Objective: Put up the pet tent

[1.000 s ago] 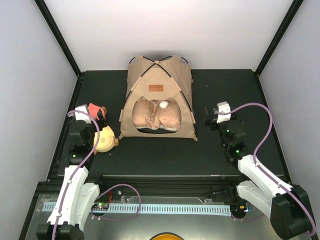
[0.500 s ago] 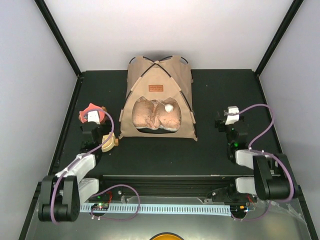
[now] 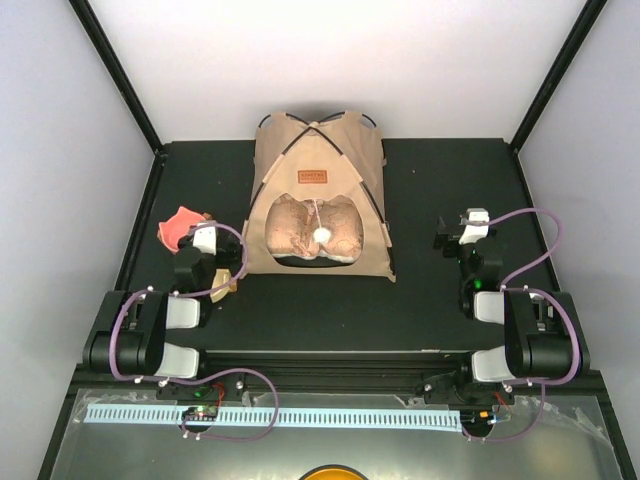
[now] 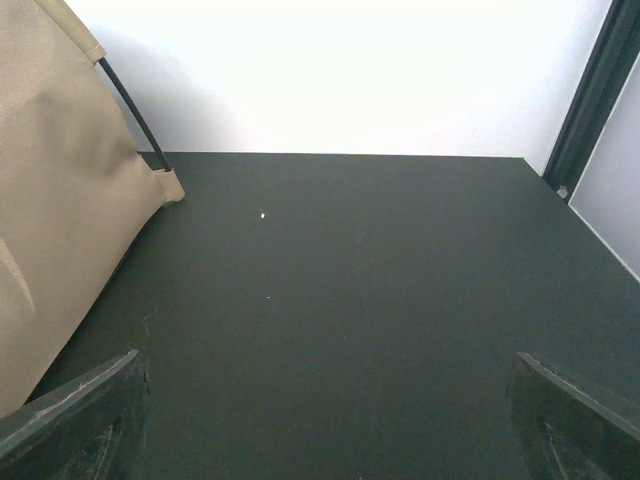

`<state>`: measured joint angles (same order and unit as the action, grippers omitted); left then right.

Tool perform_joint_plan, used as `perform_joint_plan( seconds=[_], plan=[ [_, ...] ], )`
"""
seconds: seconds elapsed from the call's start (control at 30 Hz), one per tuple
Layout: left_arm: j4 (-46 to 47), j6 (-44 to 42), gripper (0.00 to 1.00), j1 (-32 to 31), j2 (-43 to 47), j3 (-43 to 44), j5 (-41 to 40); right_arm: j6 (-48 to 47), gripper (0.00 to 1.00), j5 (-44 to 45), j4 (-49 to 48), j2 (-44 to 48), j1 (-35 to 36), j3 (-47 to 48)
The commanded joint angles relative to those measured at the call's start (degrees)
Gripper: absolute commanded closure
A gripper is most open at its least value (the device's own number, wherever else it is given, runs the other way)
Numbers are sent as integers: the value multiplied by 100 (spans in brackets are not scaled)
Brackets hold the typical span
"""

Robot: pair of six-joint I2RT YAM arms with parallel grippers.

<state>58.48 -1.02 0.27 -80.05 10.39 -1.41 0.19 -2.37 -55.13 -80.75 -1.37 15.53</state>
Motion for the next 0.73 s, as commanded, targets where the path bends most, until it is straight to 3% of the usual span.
perform_joint_plan(
  seconds=[0.0, 0.1, 0.23, 0.33, 0.7],
  plan=[
    [-35, -307, 1, -197, 37, 543, -37, 34, 0, -29, -254, 45, -13, 103],
    [517, -346, 1, -190, -155, 420, -101, 35, 0, -27, -219, 50, -16, 111],
    [-595, -173, 1, -190, 108, 750, -144, 11, 0, -1, -234, 42, 11, 116],
    [-238, -297, 1, -194, 28, 646, -87, 6, 0, 22, -226, 42, 36, 117],
    [-488, -206, 1, -194, 94, 726, -119, -16, 0, 79, -232, 42, 68, 110]
  ],
)
